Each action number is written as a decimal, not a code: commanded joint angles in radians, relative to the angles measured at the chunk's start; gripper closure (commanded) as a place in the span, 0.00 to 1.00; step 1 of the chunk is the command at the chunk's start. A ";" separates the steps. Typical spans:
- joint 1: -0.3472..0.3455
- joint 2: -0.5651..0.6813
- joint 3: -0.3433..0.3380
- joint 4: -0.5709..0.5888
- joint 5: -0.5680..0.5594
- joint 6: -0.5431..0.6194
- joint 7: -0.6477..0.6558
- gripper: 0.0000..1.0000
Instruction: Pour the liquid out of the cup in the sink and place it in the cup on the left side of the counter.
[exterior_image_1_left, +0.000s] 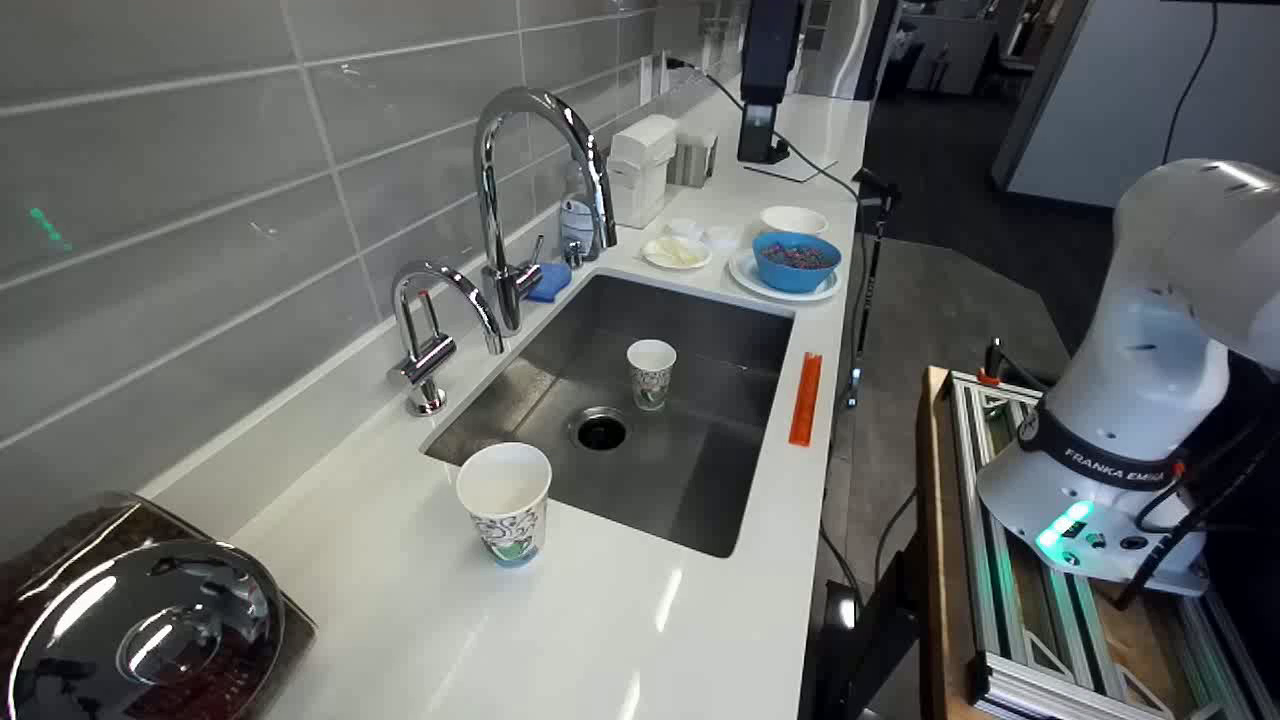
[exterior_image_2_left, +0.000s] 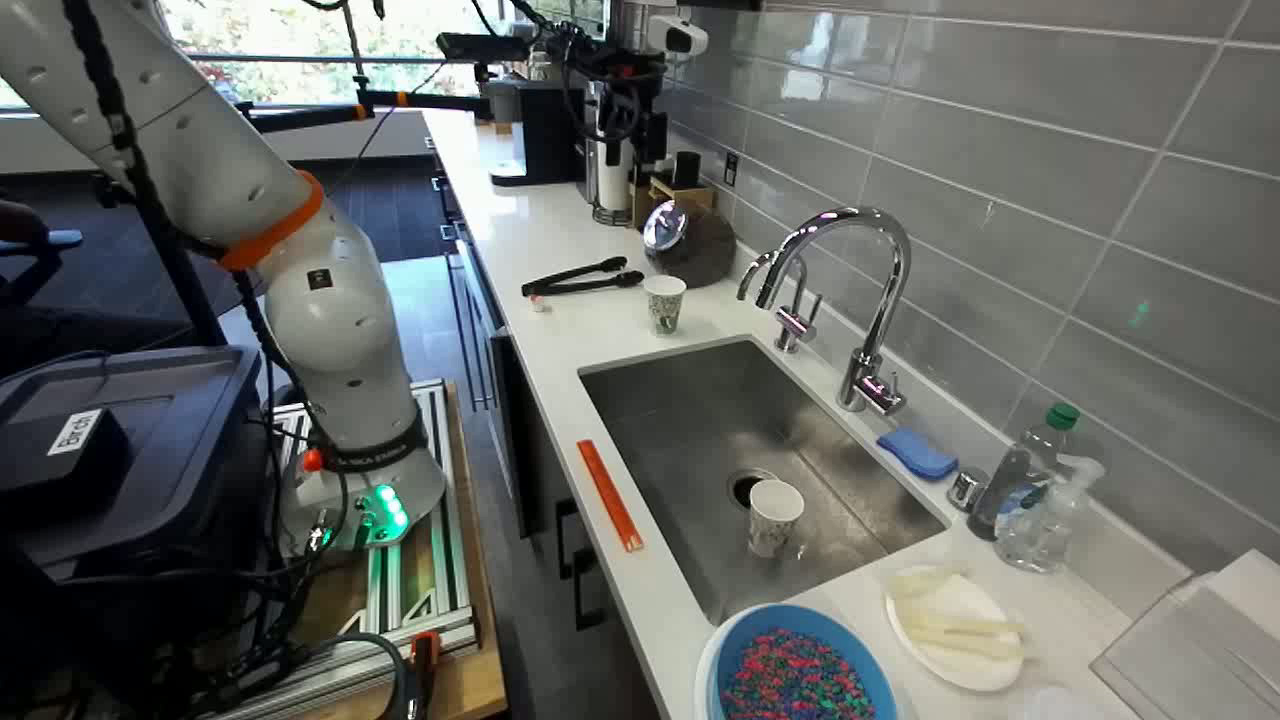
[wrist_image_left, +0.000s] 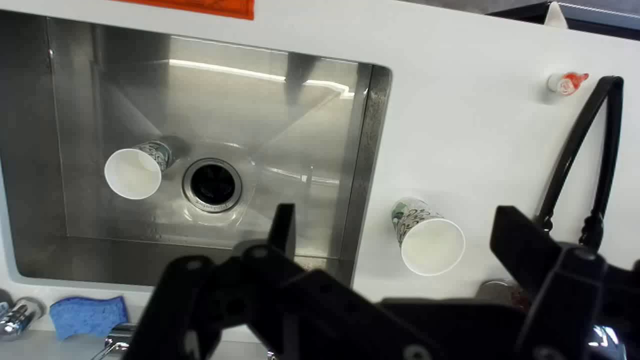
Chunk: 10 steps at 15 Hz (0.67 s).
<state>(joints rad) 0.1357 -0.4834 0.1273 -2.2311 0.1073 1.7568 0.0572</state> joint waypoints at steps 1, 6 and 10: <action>-0.003 0.001 0.003 0.002 0.001 -0.002 -0.001 0.00; -0.014 0.002 0.012 -0.004 -0.012 0.019 0.032 0.00; -0.072 0.018 0.006 -0.062 -0.043 0.133 0.148 0.00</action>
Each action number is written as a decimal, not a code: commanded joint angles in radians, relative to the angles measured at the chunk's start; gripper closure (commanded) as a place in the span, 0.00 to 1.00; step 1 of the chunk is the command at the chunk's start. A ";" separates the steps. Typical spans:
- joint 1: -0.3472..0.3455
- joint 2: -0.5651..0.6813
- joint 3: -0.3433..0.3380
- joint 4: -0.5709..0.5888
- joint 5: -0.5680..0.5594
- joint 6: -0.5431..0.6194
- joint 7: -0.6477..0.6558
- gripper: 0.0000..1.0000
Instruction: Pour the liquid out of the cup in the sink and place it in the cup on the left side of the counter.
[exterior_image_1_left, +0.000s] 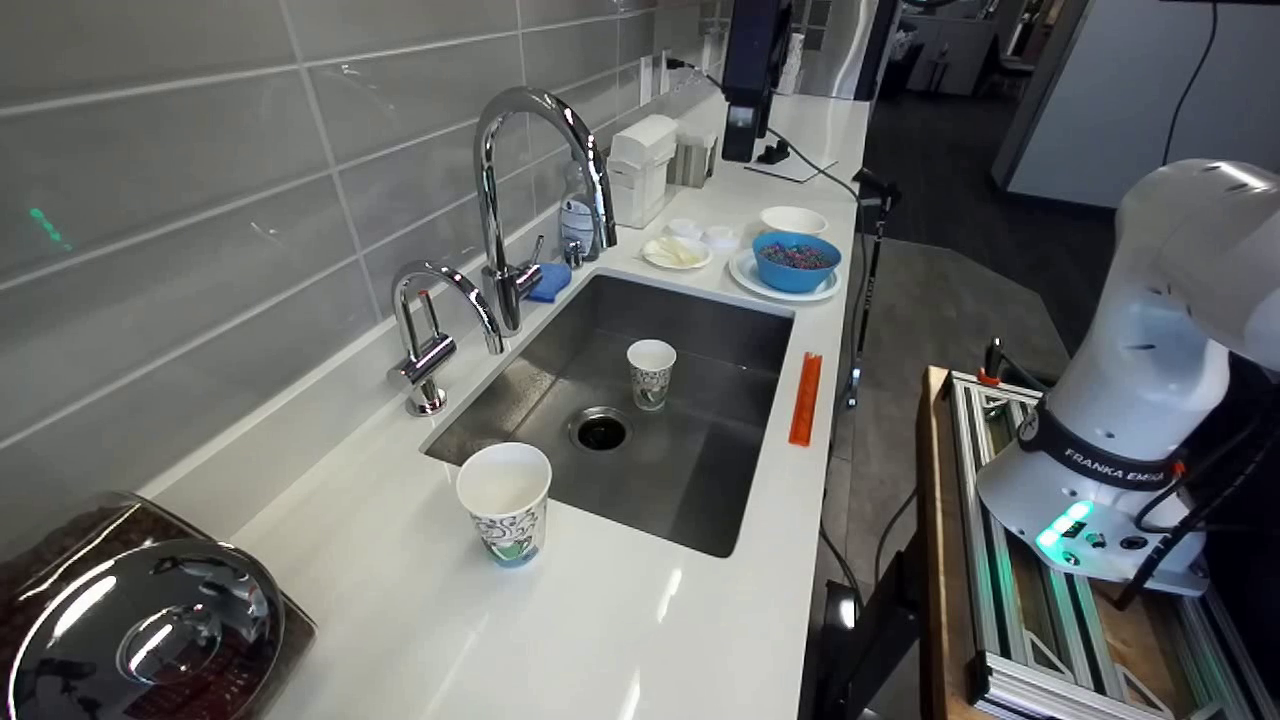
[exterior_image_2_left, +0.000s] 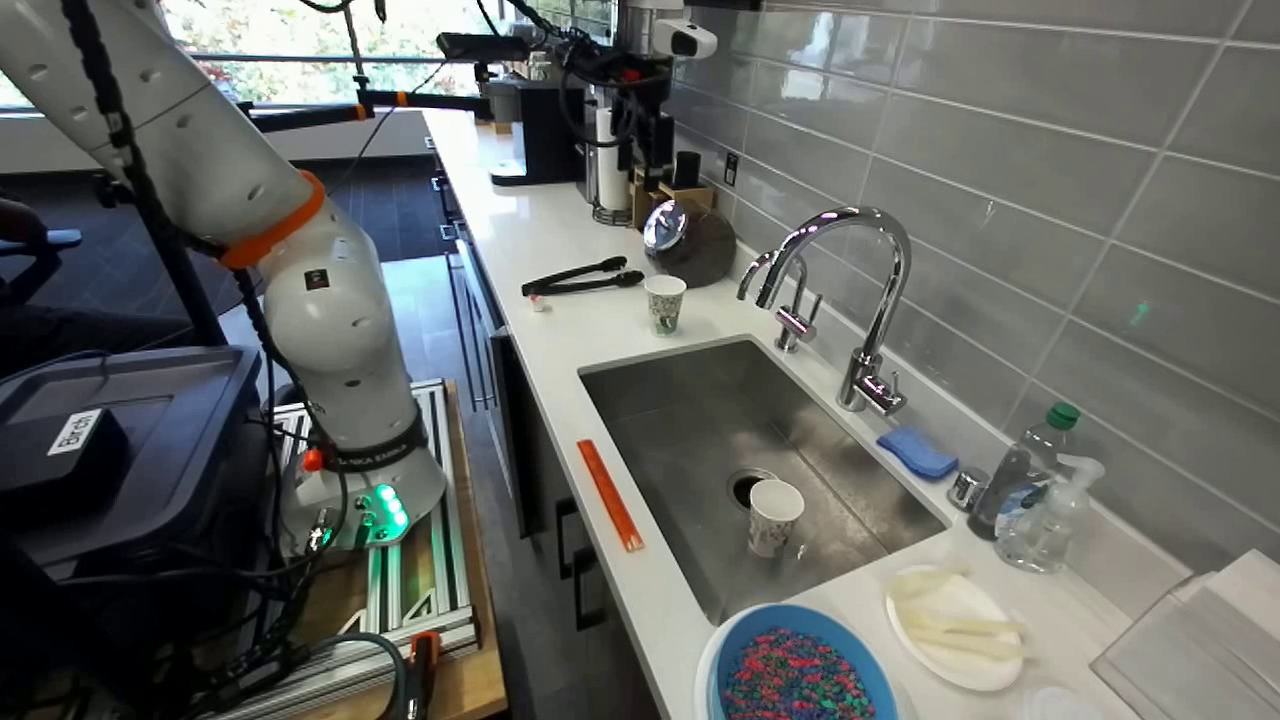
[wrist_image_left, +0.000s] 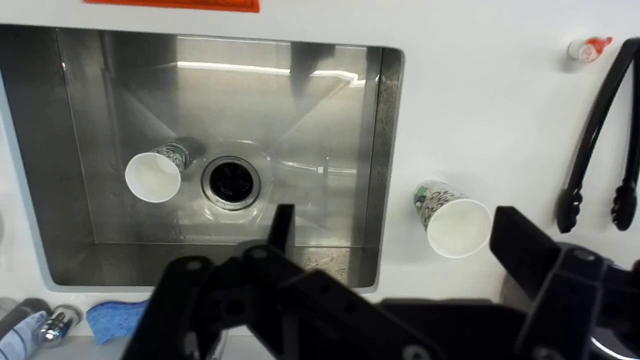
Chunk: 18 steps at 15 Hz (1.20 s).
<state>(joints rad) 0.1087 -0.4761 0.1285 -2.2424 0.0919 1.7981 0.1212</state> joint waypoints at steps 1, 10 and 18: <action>-0.062 0.019 0.005 -0.068 -0.056 0.122 0.097 0.00; -0.192 0.099 -0.094 -0.250 -0.204 0.363 0.100 0.00; -0.214 0.335 -0.156 -0.178 -0.218 0.479 0.033 0.00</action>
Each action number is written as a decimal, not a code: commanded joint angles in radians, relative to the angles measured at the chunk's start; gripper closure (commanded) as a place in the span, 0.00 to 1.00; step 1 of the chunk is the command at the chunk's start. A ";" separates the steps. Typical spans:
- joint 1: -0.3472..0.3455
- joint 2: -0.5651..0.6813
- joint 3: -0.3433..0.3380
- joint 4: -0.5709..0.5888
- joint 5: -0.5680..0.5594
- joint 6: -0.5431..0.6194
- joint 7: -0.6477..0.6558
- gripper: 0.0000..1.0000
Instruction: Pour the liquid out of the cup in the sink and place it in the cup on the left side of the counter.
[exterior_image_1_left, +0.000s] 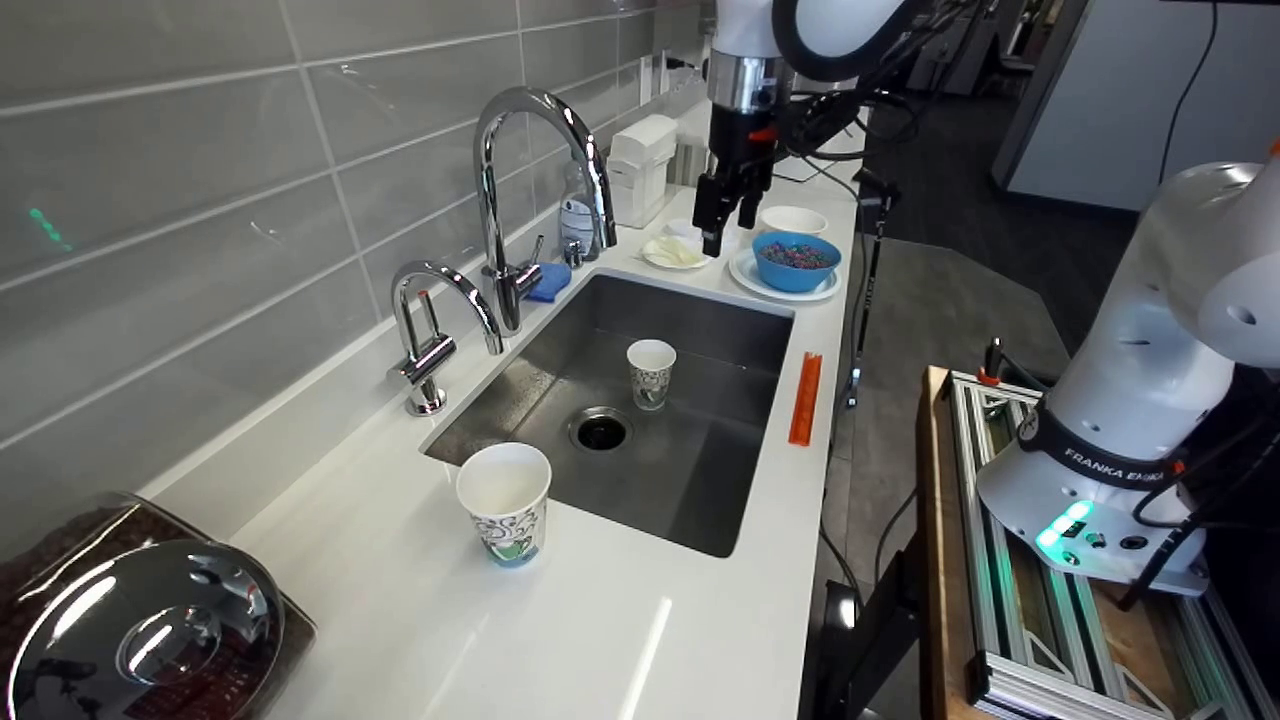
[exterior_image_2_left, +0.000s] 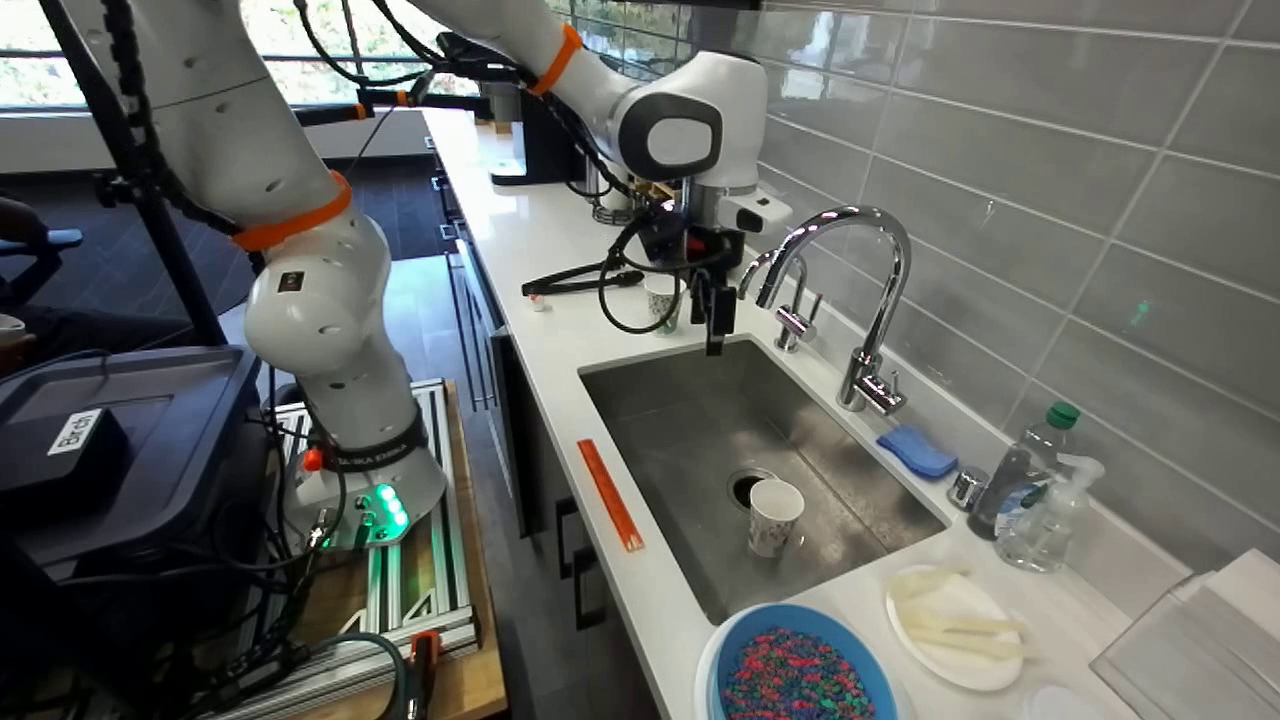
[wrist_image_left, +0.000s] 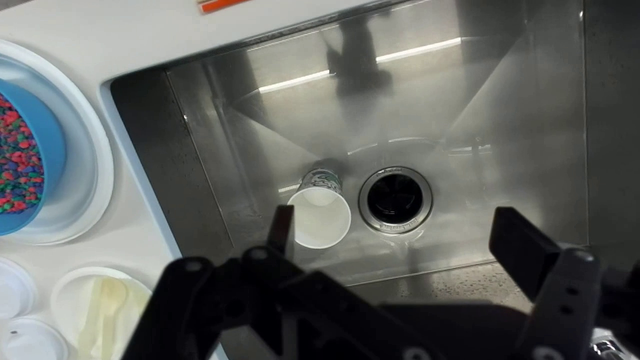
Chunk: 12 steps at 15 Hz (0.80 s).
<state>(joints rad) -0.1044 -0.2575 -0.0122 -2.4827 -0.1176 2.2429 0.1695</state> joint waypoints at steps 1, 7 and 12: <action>0.003 0.153 -0.020 0.086 0.006 0.046 -0.017 0.00; 0.006 0.301 -0.043 0.165 0.048 0.178 -0.008 0.00; -0.012 0.324 -0.095 0.098 0.012 0.338 0.039 0.00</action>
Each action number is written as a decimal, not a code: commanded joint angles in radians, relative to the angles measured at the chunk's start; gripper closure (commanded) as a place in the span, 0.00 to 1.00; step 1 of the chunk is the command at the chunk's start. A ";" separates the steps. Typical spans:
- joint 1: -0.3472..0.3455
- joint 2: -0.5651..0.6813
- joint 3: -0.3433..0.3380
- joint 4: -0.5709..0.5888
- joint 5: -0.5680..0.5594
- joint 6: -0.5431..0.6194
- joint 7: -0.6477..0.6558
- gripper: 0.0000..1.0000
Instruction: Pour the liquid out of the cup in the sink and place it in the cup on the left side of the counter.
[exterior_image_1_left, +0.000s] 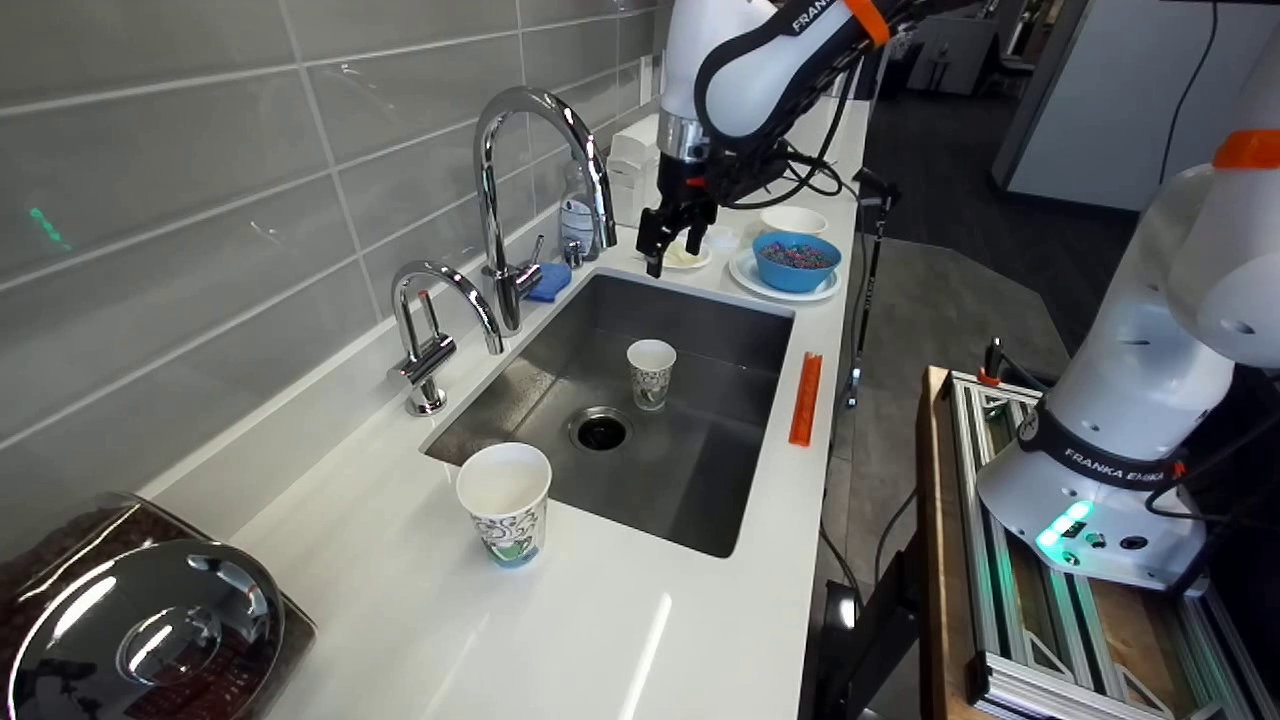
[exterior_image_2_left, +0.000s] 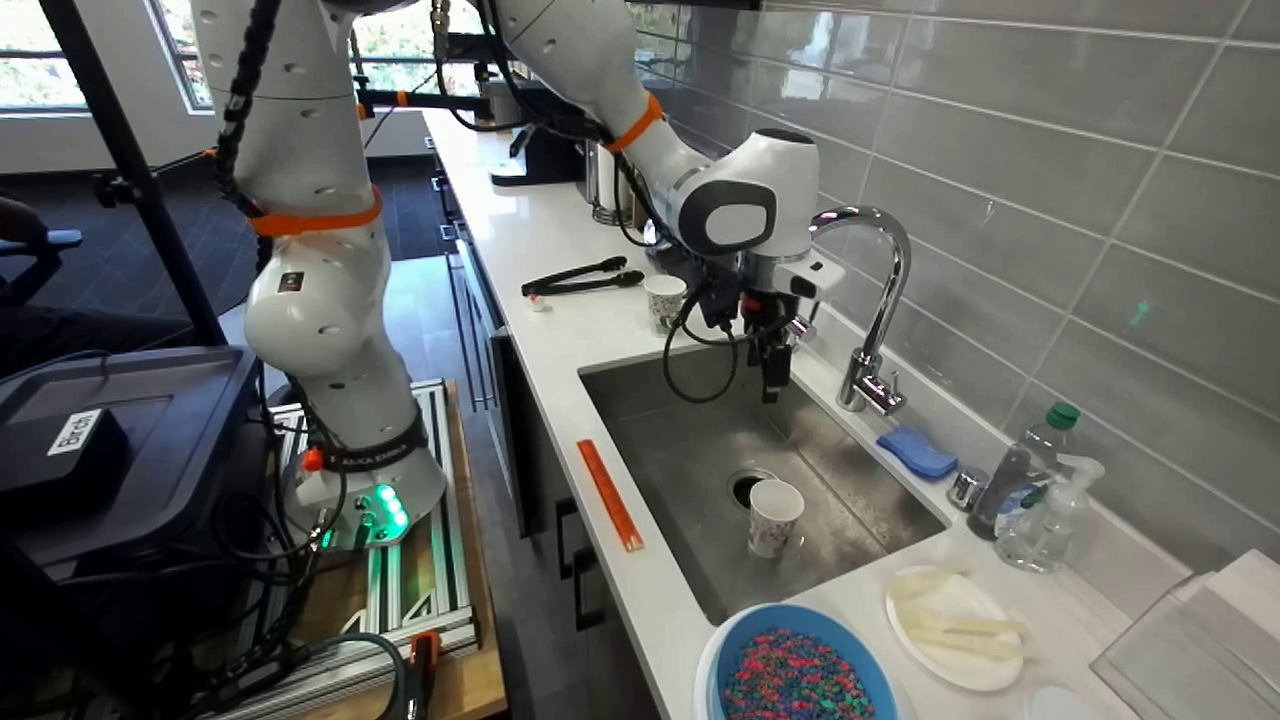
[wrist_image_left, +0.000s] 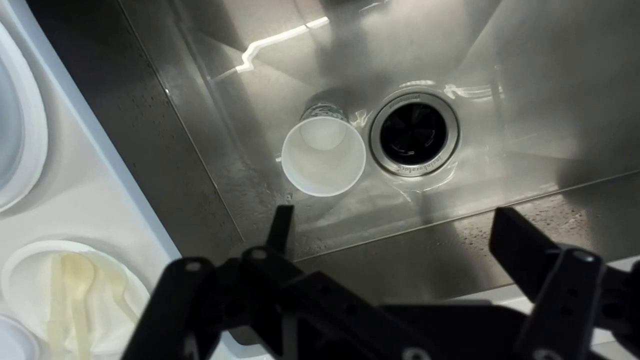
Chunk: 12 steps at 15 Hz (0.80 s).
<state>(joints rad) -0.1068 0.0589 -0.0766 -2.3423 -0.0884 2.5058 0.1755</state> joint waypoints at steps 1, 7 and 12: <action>-0.013 0.008 -0.044 -0.053 -0.026 0.092 0.041 0.00; -0.039 0.040 -0.106 -0.097 -0.038 0.152 0.075 0.00; -0.039 0.039 -0.108 -0.081 -0.019 0.120 0.055 0.00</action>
<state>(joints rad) -0.1477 0.0980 -0.1821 -2.4245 -0.1087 2.6276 0.2324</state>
